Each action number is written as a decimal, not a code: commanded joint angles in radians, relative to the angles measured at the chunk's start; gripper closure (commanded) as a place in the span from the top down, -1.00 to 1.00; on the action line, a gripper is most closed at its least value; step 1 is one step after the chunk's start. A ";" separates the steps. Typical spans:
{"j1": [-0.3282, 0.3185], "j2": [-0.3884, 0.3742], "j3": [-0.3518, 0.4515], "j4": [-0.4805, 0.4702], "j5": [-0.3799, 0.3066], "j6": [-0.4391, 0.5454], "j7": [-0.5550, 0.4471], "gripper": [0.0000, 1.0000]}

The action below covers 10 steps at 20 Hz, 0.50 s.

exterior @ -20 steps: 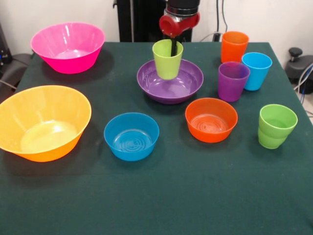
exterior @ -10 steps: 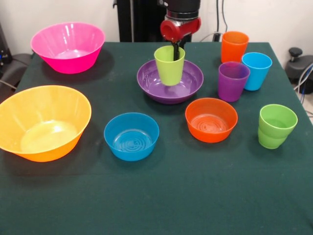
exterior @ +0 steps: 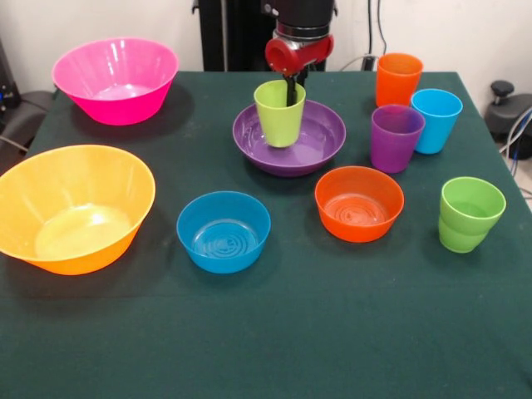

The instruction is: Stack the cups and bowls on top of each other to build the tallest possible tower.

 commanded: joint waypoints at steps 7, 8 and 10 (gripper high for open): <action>0.066 0.089 -0.028 -0.123 -0.009 -0.110 0.141 -1.00; 0.059 0.088 -0.018 -0.118 -0.005 -0.120 0.139 -1.00; 0.054 0.090 -0.010 -0.115 -0.002 -0.116 0.132 -1.00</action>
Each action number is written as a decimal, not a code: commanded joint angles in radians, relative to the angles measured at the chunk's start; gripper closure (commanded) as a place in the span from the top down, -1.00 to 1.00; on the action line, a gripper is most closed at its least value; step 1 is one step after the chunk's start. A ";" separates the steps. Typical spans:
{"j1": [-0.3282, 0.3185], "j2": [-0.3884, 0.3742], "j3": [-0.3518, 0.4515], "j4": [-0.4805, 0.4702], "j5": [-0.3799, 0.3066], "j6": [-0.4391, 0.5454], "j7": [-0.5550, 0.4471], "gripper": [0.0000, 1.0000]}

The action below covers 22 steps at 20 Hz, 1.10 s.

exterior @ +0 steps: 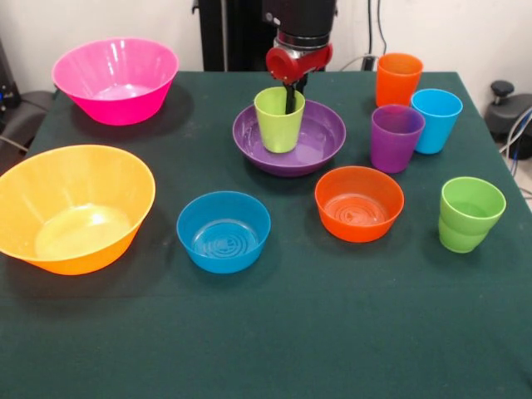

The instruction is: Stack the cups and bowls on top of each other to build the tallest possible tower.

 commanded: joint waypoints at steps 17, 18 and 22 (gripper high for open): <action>-0.021 0.044 0.084 -0.062 0.010 -0.074 0.099 -1.00; -0.016 0.045 0.081 -0.065 0.011 -0.051 0.090 -1.00; -0.013 0.043 0.082 -0.069 0.010 -0.034 0.079 1.00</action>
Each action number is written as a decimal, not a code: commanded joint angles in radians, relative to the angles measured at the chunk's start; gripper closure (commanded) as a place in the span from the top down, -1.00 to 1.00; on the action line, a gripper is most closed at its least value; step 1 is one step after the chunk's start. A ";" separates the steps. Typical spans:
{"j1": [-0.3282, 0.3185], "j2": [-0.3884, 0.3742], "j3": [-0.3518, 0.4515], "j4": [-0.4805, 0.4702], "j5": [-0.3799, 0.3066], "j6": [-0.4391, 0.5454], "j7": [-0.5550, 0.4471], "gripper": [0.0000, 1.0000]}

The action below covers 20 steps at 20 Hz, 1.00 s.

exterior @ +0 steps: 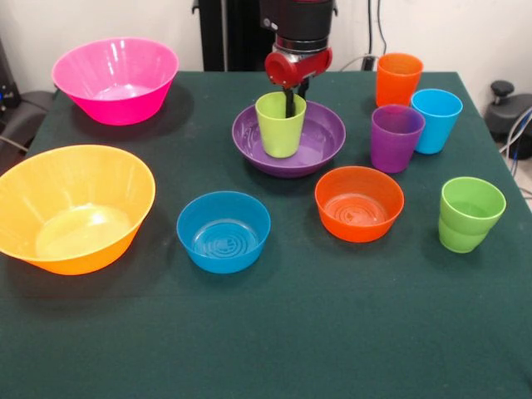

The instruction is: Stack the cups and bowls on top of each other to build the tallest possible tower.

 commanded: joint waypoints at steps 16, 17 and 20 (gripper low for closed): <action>-0.021 -0.029 0.114 -0.029 0.052 0.085 0.063 1.00; -0.023 -0.040 0.118 -0.023 0.058 0.097 0.058 1.00; -0.027 -0.075 0.126 -0.008 0.076 0.124 0.048 1.00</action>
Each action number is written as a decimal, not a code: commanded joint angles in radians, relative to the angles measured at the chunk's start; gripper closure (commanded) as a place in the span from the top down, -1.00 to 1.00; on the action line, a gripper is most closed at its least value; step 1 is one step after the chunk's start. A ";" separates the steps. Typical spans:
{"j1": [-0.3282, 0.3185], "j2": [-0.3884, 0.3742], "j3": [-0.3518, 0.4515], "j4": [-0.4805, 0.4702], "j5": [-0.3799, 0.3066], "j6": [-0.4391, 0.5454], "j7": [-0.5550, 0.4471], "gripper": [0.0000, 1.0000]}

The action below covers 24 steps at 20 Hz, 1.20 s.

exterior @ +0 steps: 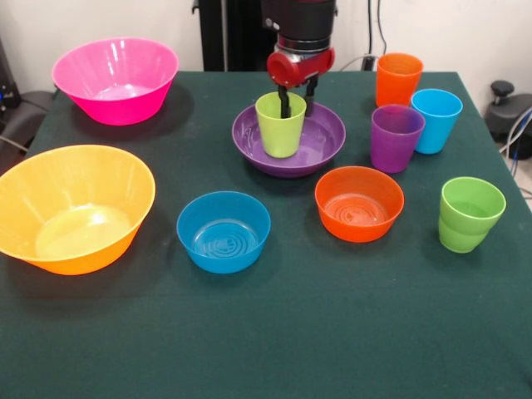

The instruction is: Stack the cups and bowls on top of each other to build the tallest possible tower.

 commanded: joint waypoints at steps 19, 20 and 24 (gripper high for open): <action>-0.095 -0.205 0.201 0.050 0.169 0.351 -0.057 1.00; -0.096 -0.203 0.203 0.050 0.168 0.353 -0.055 1.00; -0.100 -0.205 0.213 0.054 0.173 0.369 -0.048 1.00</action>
